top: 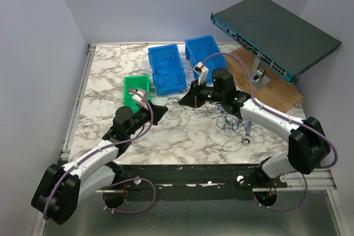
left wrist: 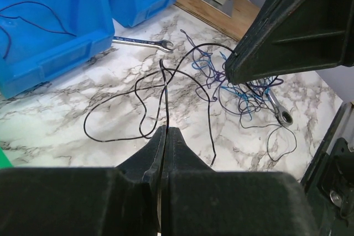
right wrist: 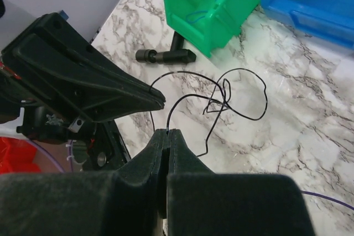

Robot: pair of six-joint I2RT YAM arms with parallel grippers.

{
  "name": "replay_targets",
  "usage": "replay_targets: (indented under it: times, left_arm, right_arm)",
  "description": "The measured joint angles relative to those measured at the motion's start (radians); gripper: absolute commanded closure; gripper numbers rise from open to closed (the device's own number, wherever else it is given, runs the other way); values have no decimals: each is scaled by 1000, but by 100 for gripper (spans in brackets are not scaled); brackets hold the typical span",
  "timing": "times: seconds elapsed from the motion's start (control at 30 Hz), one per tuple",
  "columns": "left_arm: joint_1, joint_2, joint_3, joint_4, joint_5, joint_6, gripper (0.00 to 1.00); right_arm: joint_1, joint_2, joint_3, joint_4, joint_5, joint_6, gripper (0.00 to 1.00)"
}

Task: Untangle the cables
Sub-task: Untie the cable.

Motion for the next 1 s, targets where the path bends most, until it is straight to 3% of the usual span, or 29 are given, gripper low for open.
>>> replay_targets:
  times: [0.07,0.27,0.47,0.73,1.0]
  left_arm:
    - [0,12,7,4,15,-1,99]
    - [-5,40,21,16,50,-2,79]
    - [-15,78,36,22,85,11,74]
    - [-37,100,56,7,85,38,53]
    - [-39,111,57,3,86,22,52]
  right_arm:
    - [0,0,-1,13,-14,13,99]
    - [0,0,-1,15,-30,31,99]
    - [0,21,-1,12,-64,33,99]
    - [8,44,6,-6,-87,32,99]
    - [15,44,7,-32,-95,19,99]
